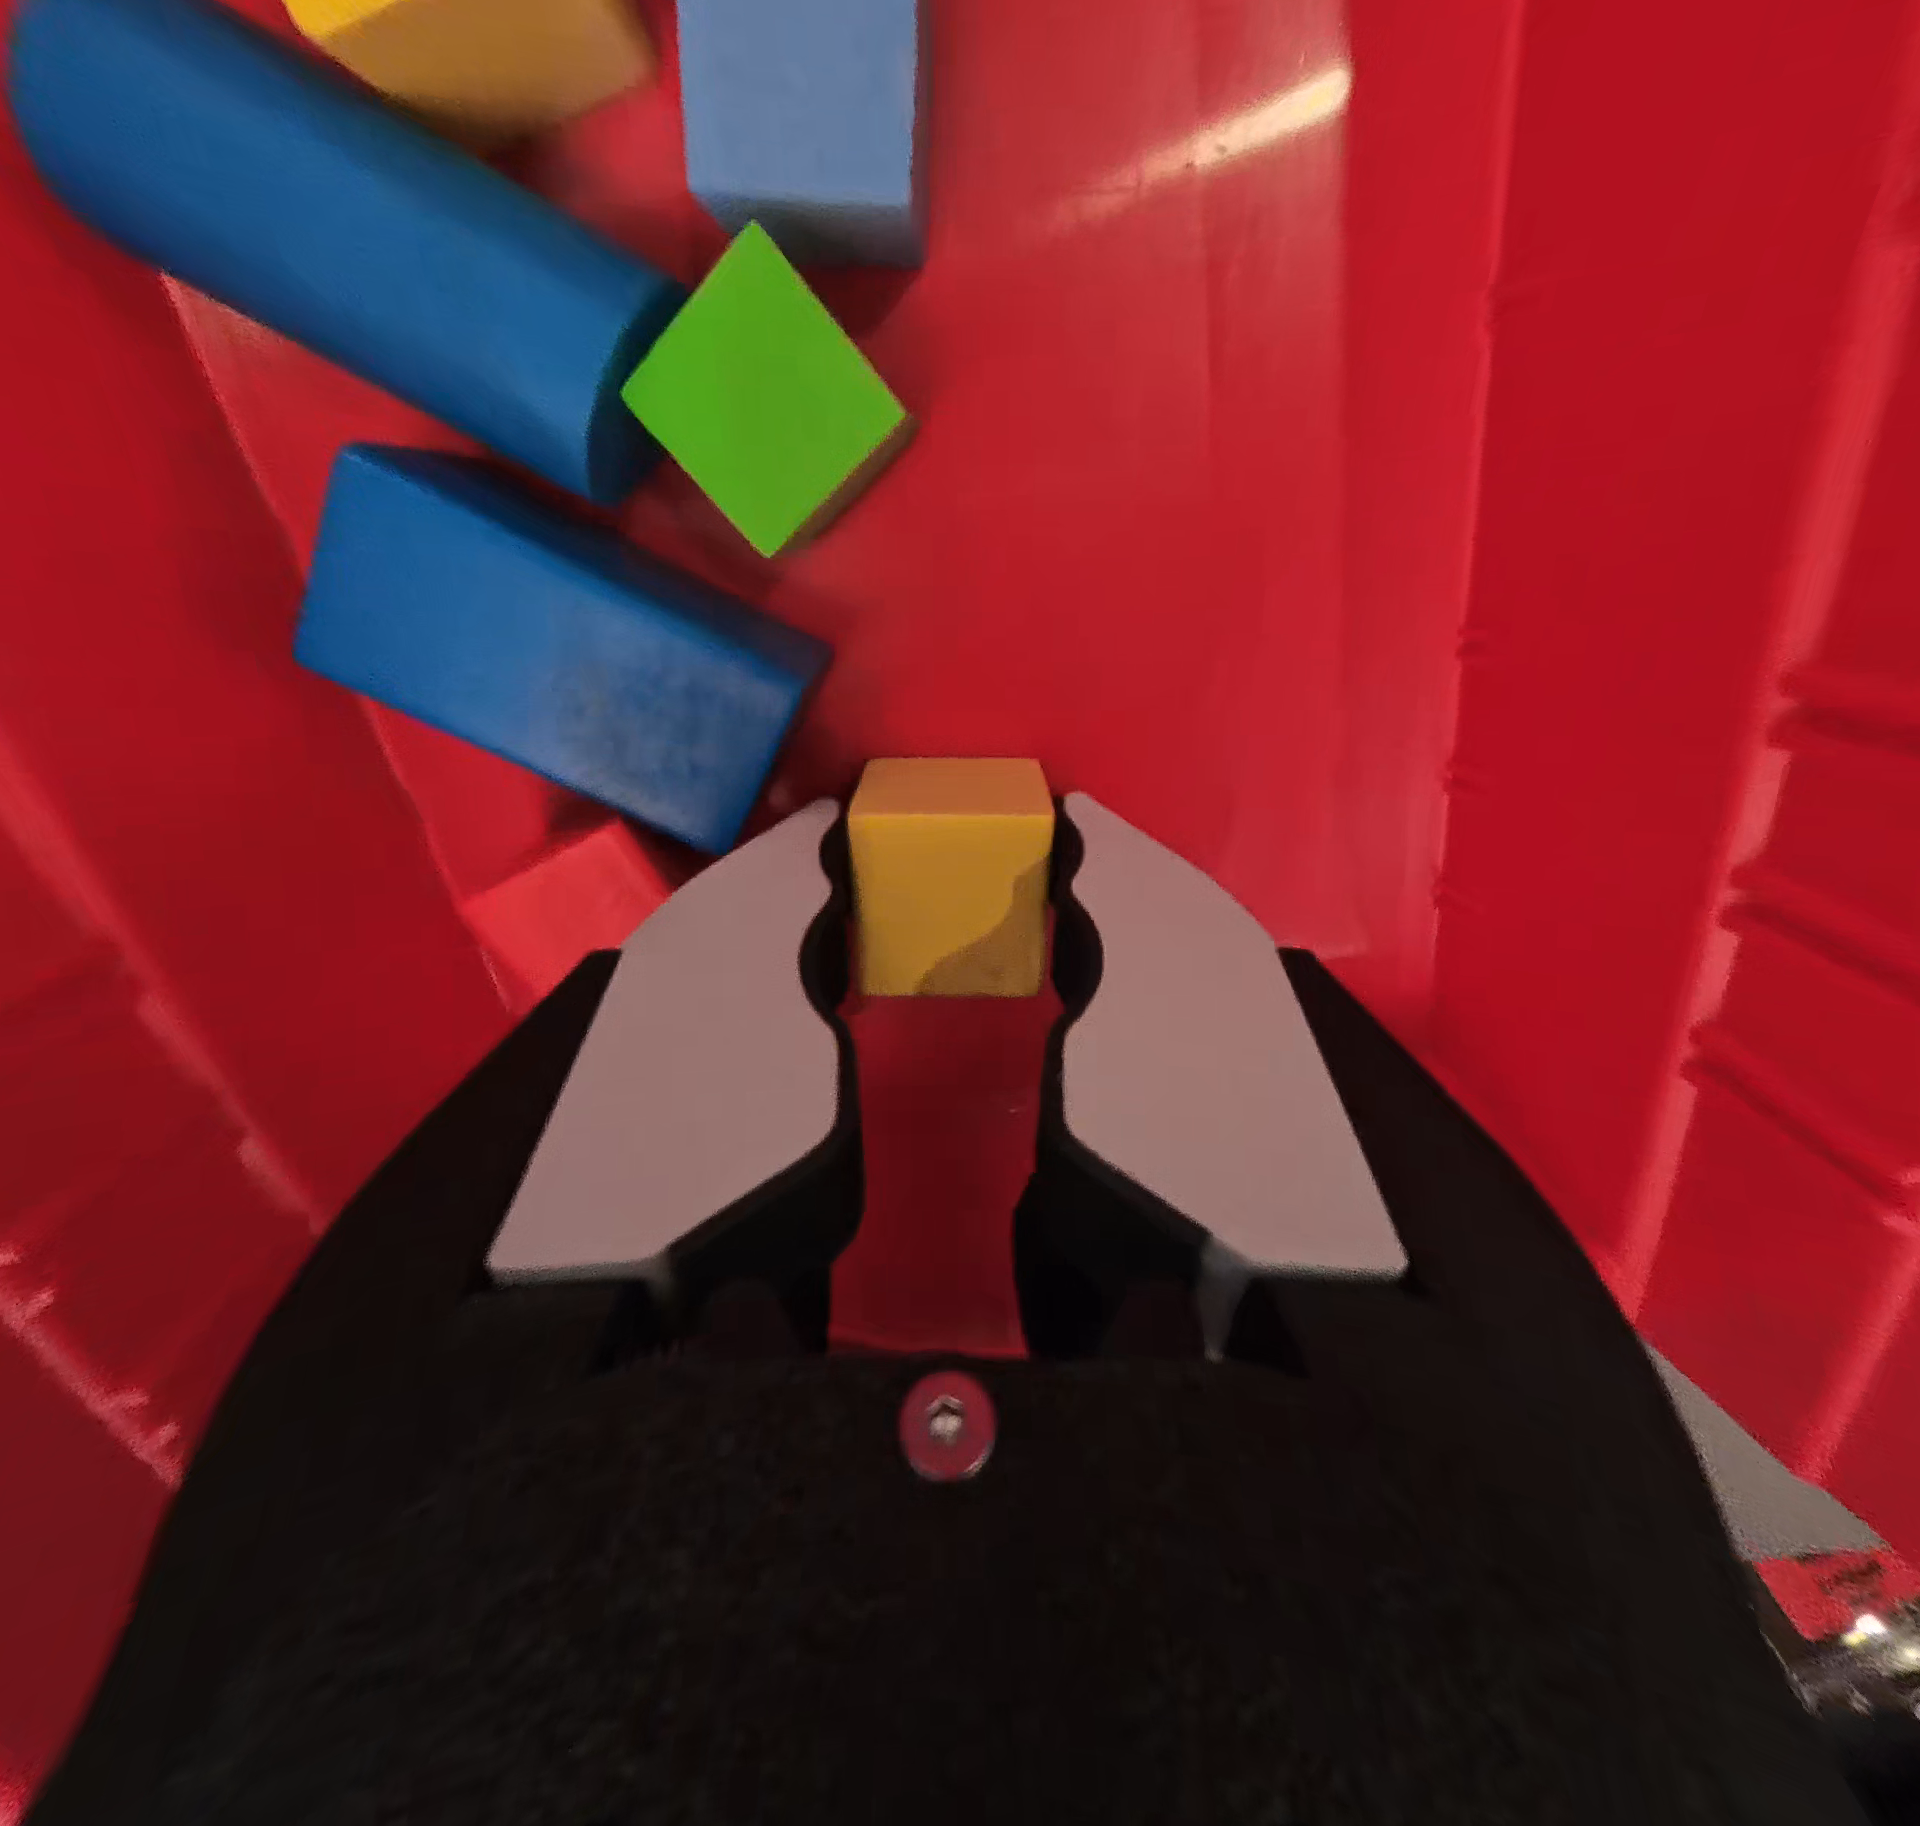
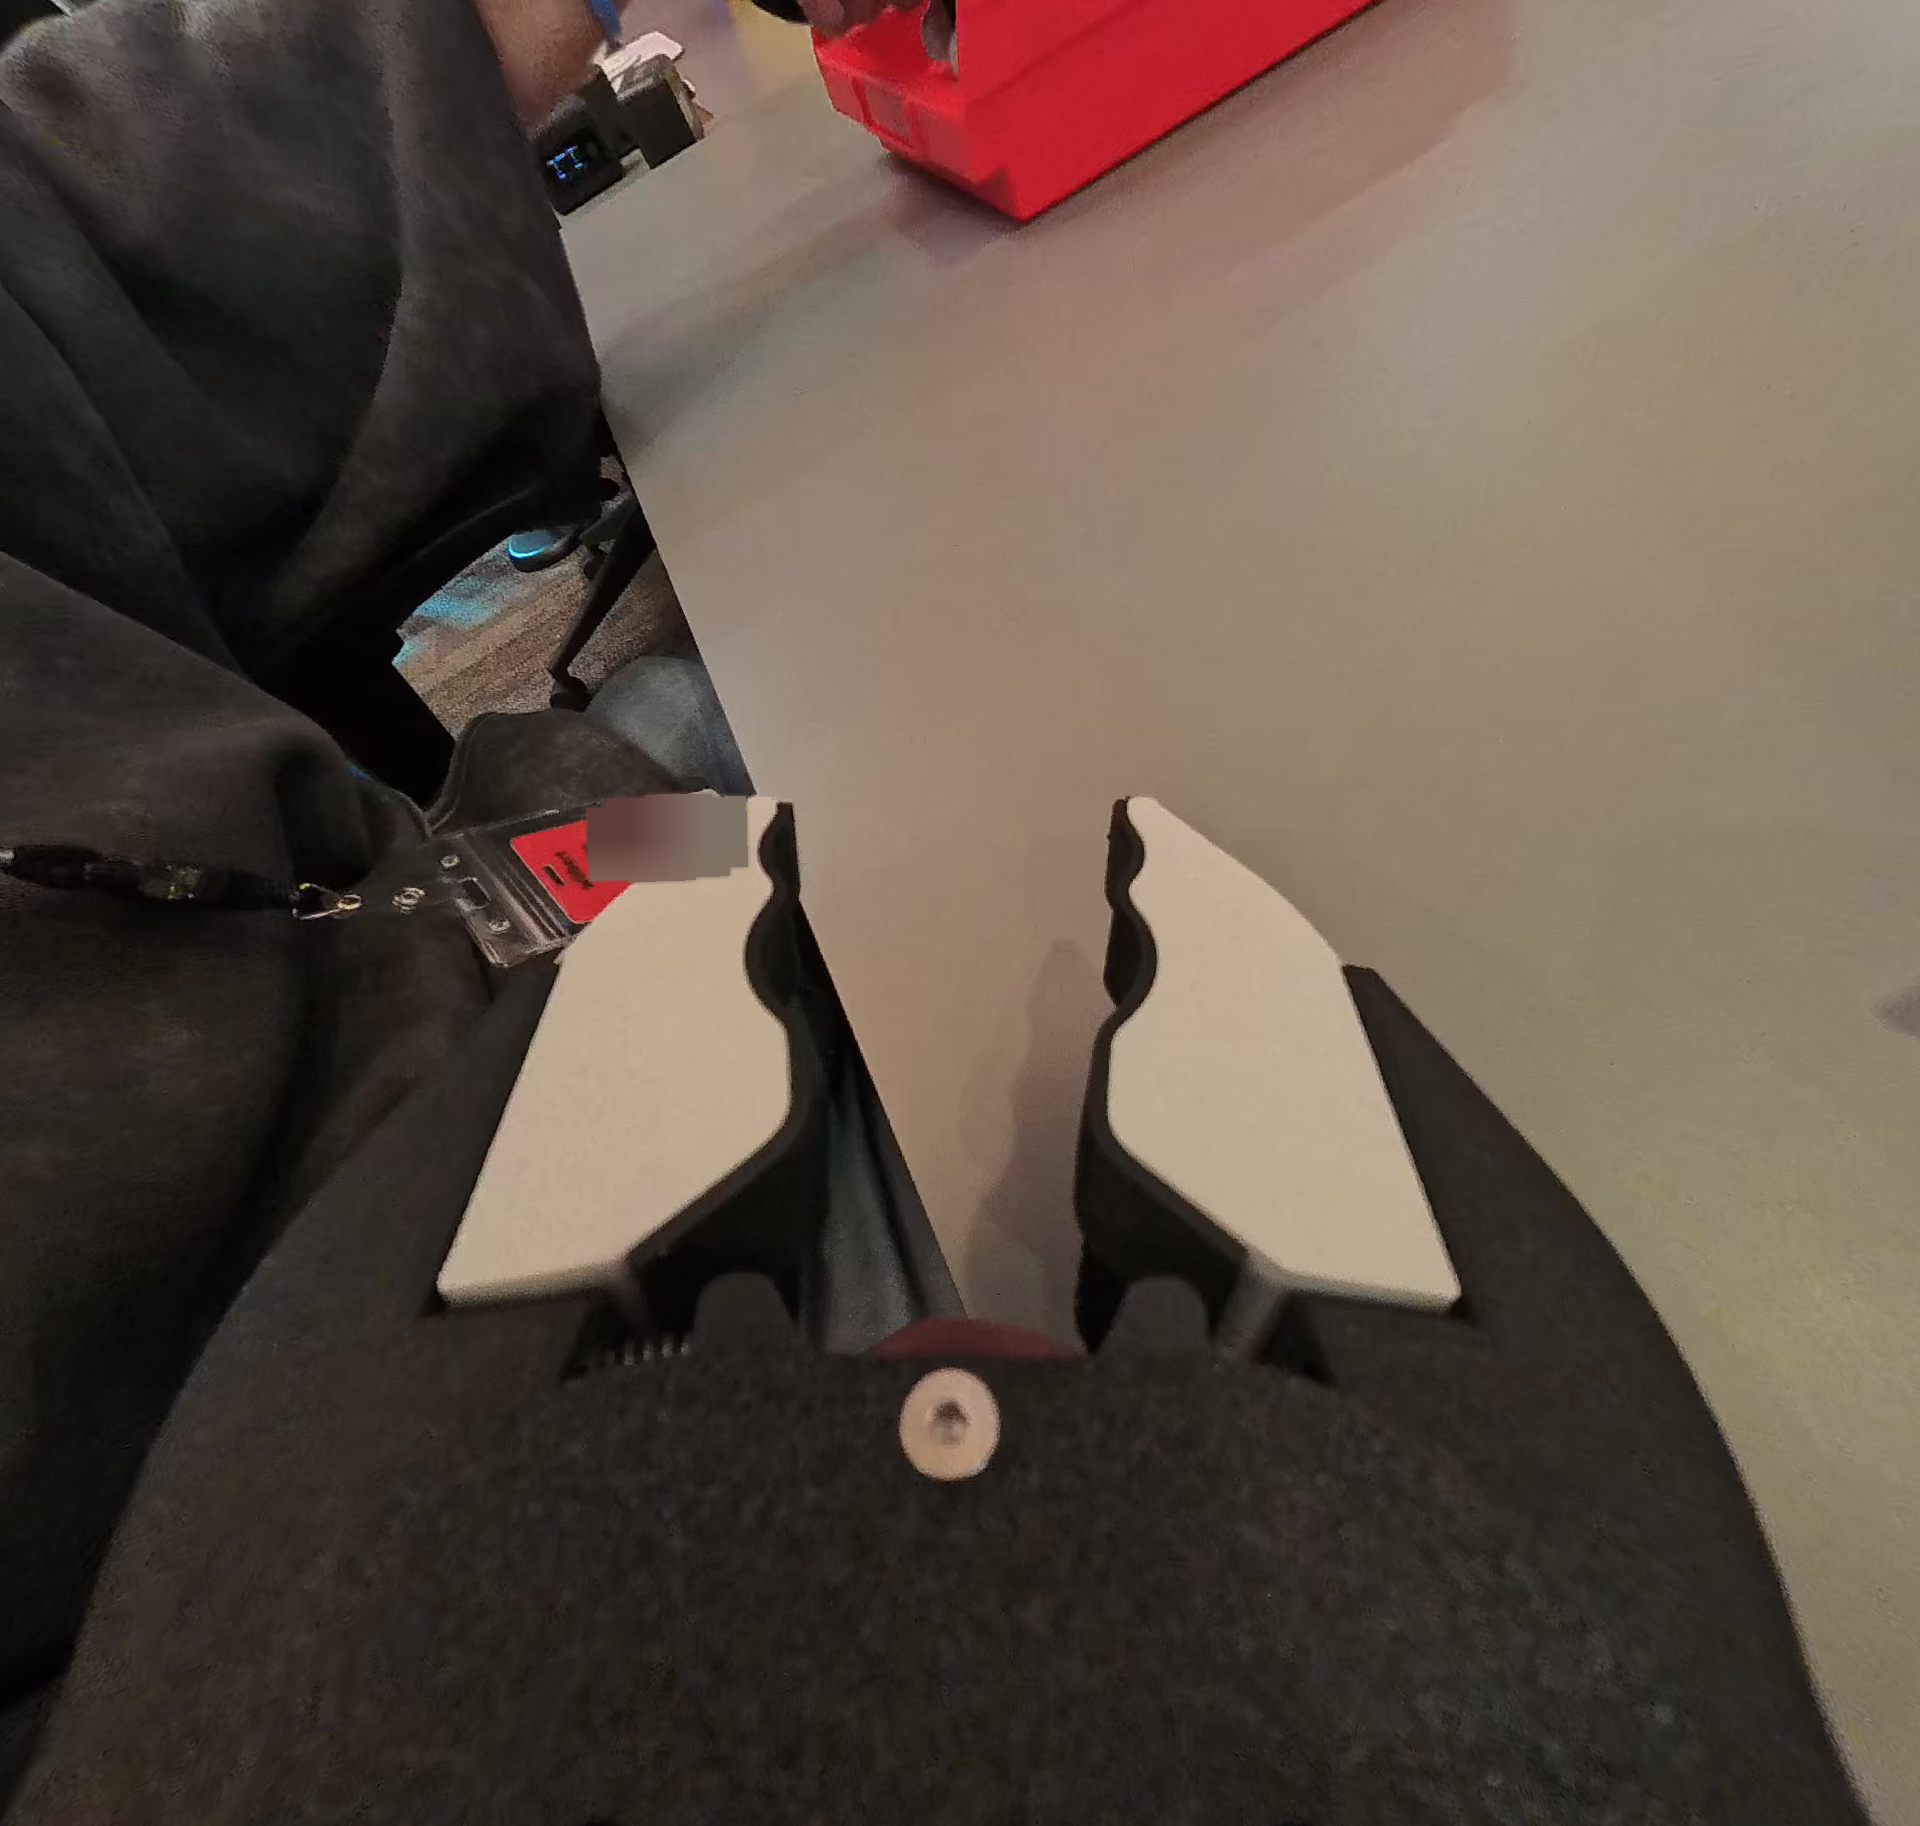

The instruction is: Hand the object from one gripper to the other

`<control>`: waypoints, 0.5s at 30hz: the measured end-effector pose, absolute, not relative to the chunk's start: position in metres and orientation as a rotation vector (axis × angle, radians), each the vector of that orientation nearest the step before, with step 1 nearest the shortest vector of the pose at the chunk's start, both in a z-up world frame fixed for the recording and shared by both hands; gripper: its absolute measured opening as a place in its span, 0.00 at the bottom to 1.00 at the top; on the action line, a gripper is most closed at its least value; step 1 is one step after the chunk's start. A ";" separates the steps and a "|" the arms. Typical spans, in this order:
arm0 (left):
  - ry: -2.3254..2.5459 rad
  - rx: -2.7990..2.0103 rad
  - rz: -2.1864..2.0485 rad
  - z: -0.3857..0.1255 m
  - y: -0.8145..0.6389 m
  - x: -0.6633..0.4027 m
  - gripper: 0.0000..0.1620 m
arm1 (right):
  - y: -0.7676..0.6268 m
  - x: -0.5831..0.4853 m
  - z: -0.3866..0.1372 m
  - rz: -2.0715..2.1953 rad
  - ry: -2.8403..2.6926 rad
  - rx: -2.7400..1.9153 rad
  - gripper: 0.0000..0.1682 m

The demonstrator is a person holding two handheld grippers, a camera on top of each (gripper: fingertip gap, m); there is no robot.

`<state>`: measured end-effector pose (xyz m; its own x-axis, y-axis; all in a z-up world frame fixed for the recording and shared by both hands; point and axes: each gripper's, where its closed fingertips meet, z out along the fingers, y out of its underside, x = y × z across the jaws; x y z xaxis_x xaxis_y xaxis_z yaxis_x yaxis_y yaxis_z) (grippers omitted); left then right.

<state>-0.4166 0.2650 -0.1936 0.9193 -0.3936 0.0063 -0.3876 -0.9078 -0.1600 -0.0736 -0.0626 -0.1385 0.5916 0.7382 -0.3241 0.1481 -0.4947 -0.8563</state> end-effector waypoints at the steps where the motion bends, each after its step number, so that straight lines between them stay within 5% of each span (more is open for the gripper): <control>1: 0.607 -2.921 -0.068 -0.193 0.265 -0.416 0.21 | -0.062 -0.073 -0.138 0.887 -0.699 -1.978 0.34; 9: 0.555 -2.541 -0.427 -0.117 0.248 -0.393 0.21 | -0.045 -0.062 -0.120 0.758 -0.666 -1.841 0.37; 15: 0.528 -2.099 -1.367 -0.039 0.150 -0.295 0.21 | -0.007 -0.077 -0.096 0.529 -0.772 -1.659 0.45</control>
<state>-0.2946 0.1505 -0.0389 0.3987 -0.6036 0.6904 -0.0169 -0.7575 -0.6526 -0.0768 -0.0073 -0.0961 0.6795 0.7311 0.0619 0.2067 -0.1097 -0.9722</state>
